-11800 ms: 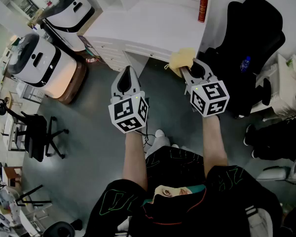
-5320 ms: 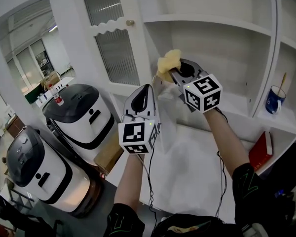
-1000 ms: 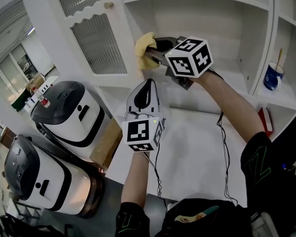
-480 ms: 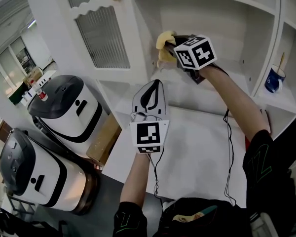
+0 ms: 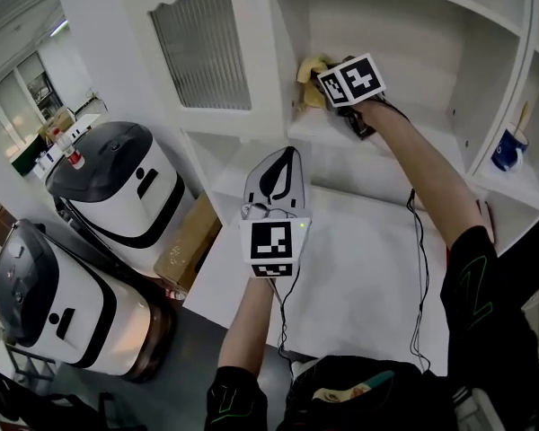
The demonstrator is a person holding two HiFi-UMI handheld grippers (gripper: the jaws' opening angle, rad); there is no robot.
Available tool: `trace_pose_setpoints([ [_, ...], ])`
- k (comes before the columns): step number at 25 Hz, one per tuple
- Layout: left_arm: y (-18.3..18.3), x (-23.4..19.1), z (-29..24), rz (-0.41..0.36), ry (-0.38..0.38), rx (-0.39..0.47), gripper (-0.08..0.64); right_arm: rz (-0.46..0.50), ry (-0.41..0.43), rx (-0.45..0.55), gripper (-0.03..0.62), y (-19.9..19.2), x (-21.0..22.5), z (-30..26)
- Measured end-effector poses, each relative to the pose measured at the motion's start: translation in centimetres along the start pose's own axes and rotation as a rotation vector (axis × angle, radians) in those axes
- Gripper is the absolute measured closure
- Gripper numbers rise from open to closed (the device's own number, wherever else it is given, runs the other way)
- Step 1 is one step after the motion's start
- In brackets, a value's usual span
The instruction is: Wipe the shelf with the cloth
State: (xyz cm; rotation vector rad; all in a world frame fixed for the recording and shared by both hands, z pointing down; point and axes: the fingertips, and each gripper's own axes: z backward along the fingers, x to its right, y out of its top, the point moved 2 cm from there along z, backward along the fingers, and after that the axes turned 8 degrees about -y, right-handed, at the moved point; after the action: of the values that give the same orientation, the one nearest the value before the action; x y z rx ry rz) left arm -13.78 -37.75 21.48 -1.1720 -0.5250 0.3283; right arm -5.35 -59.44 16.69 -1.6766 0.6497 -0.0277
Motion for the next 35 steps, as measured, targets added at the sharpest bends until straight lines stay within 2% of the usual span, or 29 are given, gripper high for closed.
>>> trace_pose_setpoints([
  [3, -0.5, -0.5, 0.5, 0.01, 0.001, -0.001, 0.56, 0.001, 0.023, -0.009, 0.532, -0.1, -0.7, -0.8],
  [7, -0.8, -1.0, 0.9, 0.024, -0.003, 0.008, 0.56, 0.051, 0.057, -0.041, 0.532, -0.3, -1.6, -1.0],
  [11, -0.9, -0.9, 0.8, 0.034, -0.026, 0.013, 0.56, 0.107, 0.145, -0.102, 0.532, -1.1, -2.9, -0.6],
  [16, -1.6, -0.6, 0.4, 0.046, -0.047, -0.027, 0.56, 0.207, 0.243, -0.151, 0.532, -2.0, -5.0, 0.6],
  [25, -1.8, -0.2, 0.8, 0.058, -0.099, -0.024, 0.56, 0.377, 0.325, -0.162, 0.532, -2.9, -7.6, 2.7],
  [31, -2.3, 0.3, 1.1, 0.027, -0.126, -0.047, 0.56, 0.404, 0.373, -0.152, 0.532, -2.9, -8.8, 3.9],
  [35, -2.7, 0.9, 1.1, 0.046, -0.15, -0.057, 0.56, 0.411, 0.424, -0.122, 0.532, -2.9, -10.1, 5.3],
])
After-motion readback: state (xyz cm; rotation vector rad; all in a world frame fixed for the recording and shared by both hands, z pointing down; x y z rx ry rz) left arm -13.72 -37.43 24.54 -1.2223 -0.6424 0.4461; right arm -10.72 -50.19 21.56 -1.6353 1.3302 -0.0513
